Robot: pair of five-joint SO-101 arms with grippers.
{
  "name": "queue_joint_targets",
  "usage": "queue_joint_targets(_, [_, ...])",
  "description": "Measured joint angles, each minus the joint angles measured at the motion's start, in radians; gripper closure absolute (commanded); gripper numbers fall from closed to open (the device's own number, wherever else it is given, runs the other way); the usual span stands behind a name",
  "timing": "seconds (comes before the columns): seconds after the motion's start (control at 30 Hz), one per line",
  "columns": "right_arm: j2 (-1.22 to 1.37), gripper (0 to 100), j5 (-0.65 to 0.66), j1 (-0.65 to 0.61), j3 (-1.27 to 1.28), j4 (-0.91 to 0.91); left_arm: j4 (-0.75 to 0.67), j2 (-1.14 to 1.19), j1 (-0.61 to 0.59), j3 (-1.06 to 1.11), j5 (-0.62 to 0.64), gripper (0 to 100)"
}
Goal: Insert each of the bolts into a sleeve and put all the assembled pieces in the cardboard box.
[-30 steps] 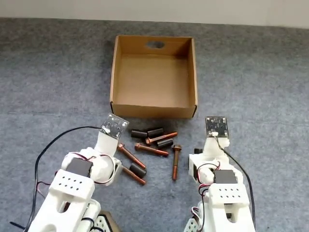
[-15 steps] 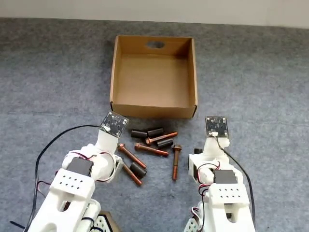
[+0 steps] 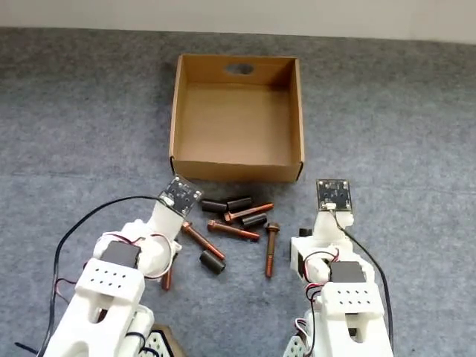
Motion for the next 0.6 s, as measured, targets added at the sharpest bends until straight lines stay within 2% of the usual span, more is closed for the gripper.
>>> queue_joint_targets(0.2, [0.000, 99.3, 0.000, 0.000, 0.000, 0.000, 0.000, 0.000, -0.147, -0.049, -0.057, 95])
queue_joint_targets(0.3, [0.000, 99.3, 0.000, 0.000, 0.000, 0.000, 0.084, 0.000, -0.164, -0.117, -0.058, 88])
queue_joint_targets(0.47, [0.000, 99.3, 0.000, 0.000, 0.000, 0.000, 0.290, 0.000, -0.072, -0.181, -0.055, 74])
queue_joint_targets(0.6, [0.000, 99.3, 0.000, 0.000, 0.000, 0.000, 0.327, 0.000, 0.006, -0.183, 0.089, 73])
